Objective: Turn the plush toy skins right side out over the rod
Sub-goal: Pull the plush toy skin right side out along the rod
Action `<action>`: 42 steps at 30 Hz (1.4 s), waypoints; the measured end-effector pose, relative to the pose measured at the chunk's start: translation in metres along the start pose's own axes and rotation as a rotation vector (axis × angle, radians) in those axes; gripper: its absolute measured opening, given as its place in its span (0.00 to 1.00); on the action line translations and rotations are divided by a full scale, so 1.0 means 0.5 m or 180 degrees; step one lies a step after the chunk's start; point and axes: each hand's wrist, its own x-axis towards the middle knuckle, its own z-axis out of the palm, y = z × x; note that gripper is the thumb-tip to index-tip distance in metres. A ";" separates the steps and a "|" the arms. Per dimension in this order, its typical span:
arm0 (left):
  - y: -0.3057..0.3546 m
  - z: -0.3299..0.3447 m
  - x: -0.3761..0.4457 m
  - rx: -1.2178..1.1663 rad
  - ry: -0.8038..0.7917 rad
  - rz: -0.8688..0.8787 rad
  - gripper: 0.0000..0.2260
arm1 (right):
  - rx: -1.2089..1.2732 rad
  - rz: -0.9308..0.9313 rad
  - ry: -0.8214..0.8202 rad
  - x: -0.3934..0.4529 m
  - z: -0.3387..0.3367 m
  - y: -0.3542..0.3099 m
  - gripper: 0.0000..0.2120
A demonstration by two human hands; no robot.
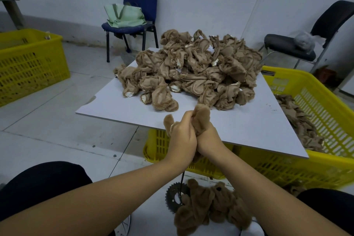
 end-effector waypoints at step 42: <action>0.033 -0.017 0.026 -0.0673 -0.0342 -0.0118 0.08 | -0.1027 -0.0080 0.0016 0.033 -0.004 0.011 0.06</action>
